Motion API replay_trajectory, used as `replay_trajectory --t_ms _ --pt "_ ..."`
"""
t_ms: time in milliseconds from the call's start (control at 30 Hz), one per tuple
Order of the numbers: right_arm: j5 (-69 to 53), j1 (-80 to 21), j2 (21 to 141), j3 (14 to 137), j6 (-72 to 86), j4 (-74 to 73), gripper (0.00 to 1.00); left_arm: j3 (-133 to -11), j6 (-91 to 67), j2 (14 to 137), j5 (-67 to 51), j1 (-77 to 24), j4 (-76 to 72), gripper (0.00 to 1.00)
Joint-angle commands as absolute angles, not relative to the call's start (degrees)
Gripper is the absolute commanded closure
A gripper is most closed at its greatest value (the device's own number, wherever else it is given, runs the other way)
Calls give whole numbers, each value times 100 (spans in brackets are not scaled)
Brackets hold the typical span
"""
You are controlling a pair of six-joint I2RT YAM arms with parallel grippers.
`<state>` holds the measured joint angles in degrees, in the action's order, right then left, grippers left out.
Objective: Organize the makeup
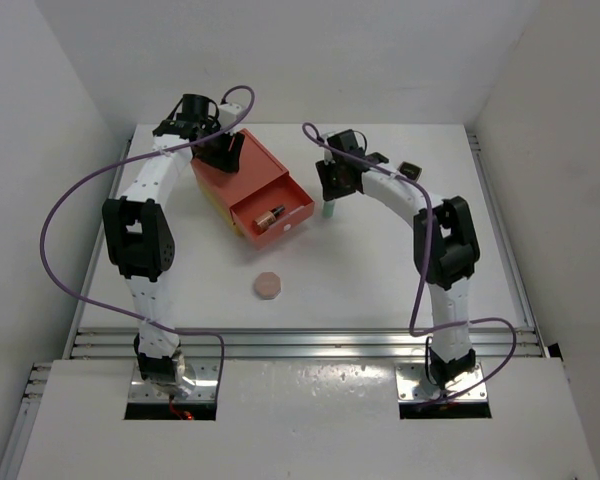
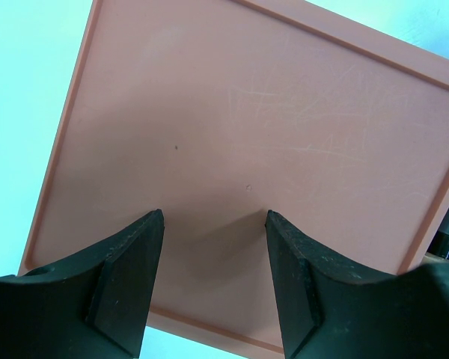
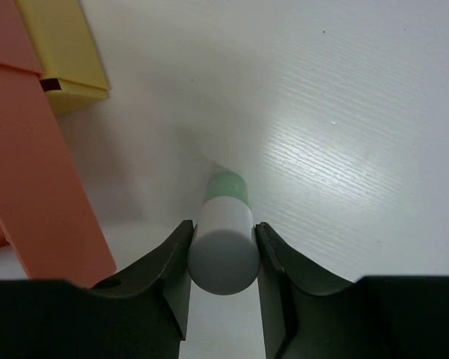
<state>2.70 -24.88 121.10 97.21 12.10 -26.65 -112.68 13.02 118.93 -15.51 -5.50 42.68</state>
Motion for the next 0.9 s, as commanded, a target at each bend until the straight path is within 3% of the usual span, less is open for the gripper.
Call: replay_trajectory --t_ms 0,233,433,867 --pt "623 -2487 11462 9729 897 -2443 97 -11057 1178 12155 -1687 -475 4676 37" --pt "1362 -2654 10469 9669 677 -1655 100 -11057 1178 12208 -1688 -475 4676 37" --pt "959 -3311 10011 9342 642 -888 100 -11057 1125 12260 -1688 -475 4676 37" --pt "-2143 -3568 10976 9448 3171 -115 100 -11118 1125 12261 -1688 -475 4676 37"
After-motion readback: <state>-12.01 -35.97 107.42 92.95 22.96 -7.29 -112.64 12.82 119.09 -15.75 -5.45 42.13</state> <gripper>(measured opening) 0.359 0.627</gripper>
